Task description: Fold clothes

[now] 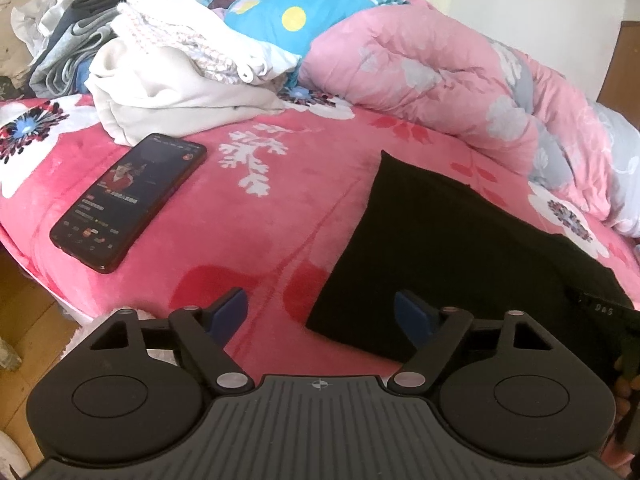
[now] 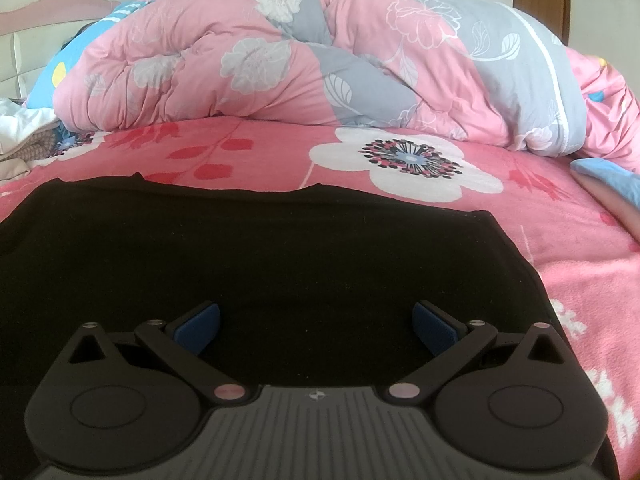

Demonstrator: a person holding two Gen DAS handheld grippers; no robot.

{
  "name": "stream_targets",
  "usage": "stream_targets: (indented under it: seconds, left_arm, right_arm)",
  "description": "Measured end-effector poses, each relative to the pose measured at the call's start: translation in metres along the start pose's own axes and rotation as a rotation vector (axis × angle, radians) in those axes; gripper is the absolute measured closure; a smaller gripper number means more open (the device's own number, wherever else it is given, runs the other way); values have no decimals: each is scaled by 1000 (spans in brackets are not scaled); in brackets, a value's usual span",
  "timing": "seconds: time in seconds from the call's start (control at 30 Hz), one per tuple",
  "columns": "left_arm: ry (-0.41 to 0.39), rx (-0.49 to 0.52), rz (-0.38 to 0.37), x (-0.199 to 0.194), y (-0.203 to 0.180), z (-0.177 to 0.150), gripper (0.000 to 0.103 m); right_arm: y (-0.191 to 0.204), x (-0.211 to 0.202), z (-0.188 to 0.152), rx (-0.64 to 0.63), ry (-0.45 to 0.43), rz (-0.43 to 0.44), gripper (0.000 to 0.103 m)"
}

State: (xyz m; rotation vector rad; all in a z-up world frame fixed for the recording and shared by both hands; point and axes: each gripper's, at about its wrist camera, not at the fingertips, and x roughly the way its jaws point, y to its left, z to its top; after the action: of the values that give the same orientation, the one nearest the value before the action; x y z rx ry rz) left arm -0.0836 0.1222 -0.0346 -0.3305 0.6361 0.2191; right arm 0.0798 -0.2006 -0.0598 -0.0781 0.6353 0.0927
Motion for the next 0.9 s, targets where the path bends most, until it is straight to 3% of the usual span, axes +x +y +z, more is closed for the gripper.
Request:
stream_targets:
  seconds: [0.33,0.4,0.53,0.67,0.8,0.9]
  left_arm:
    - [-10,-37,-46,-2,13,1,43]
    - [-13,-50,-47,-2,18,1,45]
    - [1,-84,-45,0,29,4,53]
    - [6,-106,-23,-1,38,12,55]
    - [10,-120,-11,-2,46,21,55]
    - [8,-124,-5,-4,52,29,55]
  right_arm:
    - [0,-4,9,-2,35,19,0]
    - [5,-20,12,-12,-4,31,0]
    - [42,-74,12,-146,-179,179,1]
    - [100,-115,2,-300,-264,376,1]
    - [161,-133,-16,-473,-283,518,7]
    - [198,-134,-29,-601,-284,555,22]
